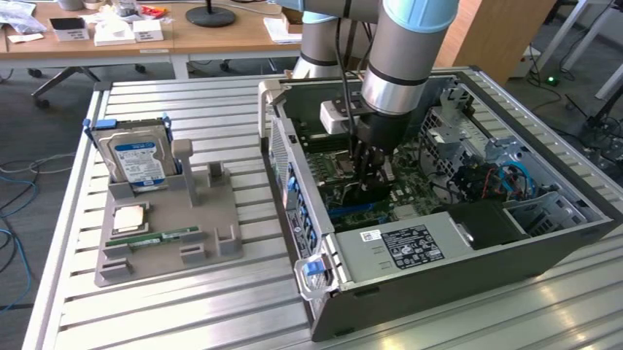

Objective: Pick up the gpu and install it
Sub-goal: 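Insert the gpu into the slot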

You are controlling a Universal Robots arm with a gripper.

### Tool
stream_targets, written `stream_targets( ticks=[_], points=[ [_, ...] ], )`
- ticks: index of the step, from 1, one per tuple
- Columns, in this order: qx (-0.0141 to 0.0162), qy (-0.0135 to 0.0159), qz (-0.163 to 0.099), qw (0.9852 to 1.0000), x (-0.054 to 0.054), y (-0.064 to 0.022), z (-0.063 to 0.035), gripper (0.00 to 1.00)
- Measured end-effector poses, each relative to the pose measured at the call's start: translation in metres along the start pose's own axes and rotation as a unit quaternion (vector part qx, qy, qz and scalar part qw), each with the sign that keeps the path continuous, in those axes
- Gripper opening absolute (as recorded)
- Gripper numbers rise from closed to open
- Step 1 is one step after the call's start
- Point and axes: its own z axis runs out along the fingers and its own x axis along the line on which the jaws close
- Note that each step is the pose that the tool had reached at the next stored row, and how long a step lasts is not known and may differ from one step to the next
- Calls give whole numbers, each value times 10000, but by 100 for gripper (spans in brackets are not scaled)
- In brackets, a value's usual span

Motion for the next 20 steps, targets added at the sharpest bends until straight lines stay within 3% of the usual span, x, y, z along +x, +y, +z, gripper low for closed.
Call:
stream_targets(
  ticks=[20],
  points=[
    [4, -13, 0, 10000, 29, 0, -16, 26]
  ],
)
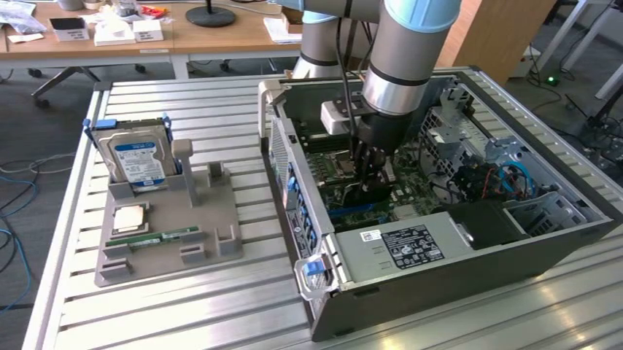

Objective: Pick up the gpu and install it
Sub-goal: 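Insert the gpu into the slot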

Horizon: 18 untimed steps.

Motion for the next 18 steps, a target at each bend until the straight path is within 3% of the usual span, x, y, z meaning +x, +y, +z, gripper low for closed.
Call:
stream_targets(
  ticks=[18],
  points=[
    [36, -7, 0, 10000, -2, 7, 5, 26]
  ],
)
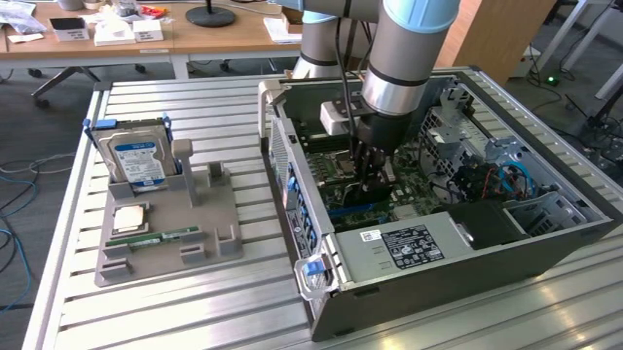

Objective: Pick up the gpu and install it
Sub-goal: 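Insert the gpu into the slot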

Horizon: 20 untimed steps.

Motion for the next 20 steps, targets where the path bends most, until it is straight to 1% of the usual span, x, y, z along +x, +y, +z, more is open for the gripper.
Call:
stream_targets(
  ticks=[15, 20],
  points=[
    [8, 0, 1, 10000, -1, 5, 19, 26],
    [9, -8, 1, 10000, -1, 5, 20, 26]
  ],
)
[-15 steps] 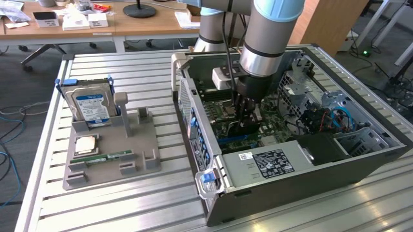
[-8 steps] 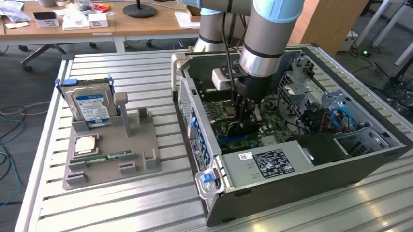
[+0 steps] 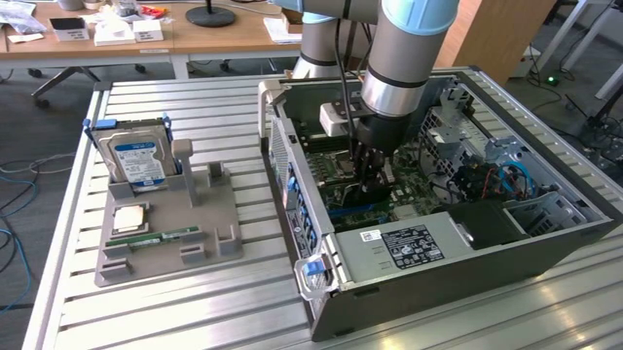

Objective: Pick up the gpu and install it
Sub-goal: 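Insert the gpu into the slot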

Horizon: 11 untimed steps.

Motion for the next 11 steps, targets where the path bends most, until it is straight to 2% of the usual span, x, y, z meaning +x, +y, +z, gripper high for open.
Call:
stream_targets(
  ticks=[11],
  points=[
    [2, 0, -1, 10000, -2, -1, -11, 26]
  ],
)
